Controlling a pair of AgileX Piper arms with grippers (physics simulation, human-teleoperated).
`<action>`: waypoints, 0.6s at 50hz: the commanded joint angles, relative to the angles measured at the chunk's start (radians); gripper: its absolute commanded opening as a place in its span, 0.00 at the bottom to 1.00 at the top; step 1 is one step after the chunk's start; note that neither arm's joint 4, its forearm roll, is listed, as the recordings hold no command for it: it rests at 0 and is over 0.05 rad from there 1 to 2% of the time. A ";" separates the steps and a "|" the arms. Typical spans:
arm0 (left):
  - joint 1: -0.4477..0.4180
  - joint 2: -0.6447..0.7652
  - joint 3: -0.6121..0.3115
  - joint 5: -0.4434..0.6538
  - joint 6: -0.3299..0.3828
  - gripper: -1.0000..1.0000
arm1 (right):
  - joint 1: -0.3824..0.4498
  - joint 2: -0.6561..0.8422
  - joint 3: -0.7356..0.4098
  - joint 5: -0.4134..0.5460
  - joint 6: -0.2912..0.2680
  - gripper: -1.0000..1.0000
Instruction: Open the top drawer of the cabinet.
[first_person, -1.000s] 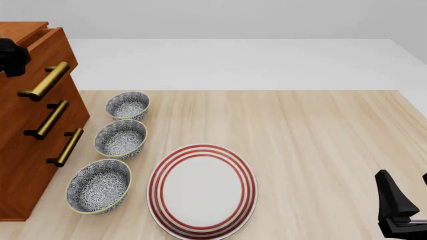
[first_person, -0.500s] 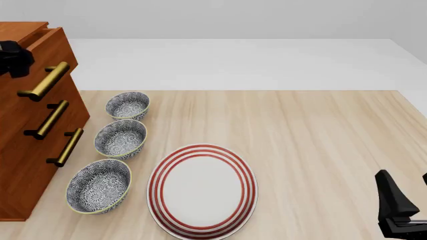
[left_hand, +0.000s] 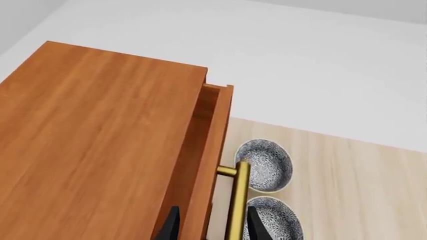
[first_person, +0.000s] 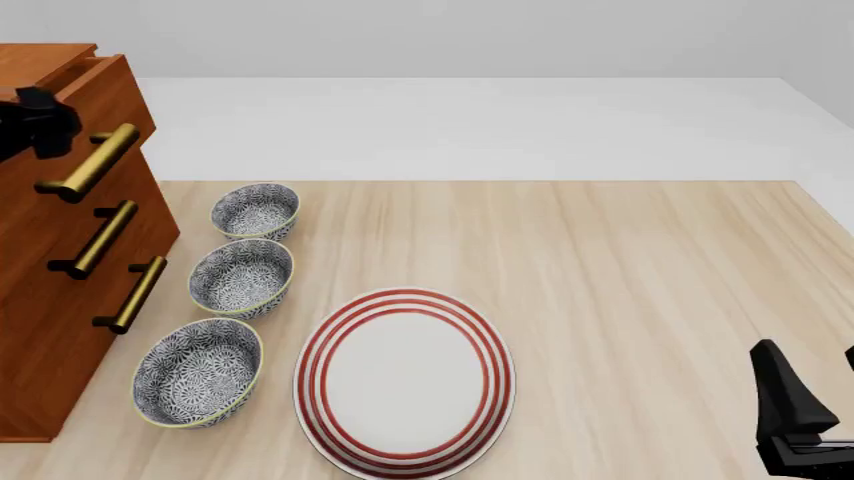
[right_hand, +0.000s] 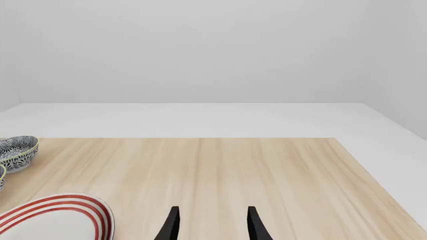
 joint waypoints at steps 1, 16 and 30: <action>-0.007 0.022 -0.007 -0.005 -0.003 1.00 | 0.000 0.000 0.000 0.000 0.000 1.00; -0.003 0.058 -0.018 -0.019 -0.010 1.00 | 0.000 0.000 0.000 0.000 0.000 1.00; -0.011 0.066 -0.004 -0.021 -0.020 1.00 | 0.000 0.000 0.000 0.000 0.000 1.00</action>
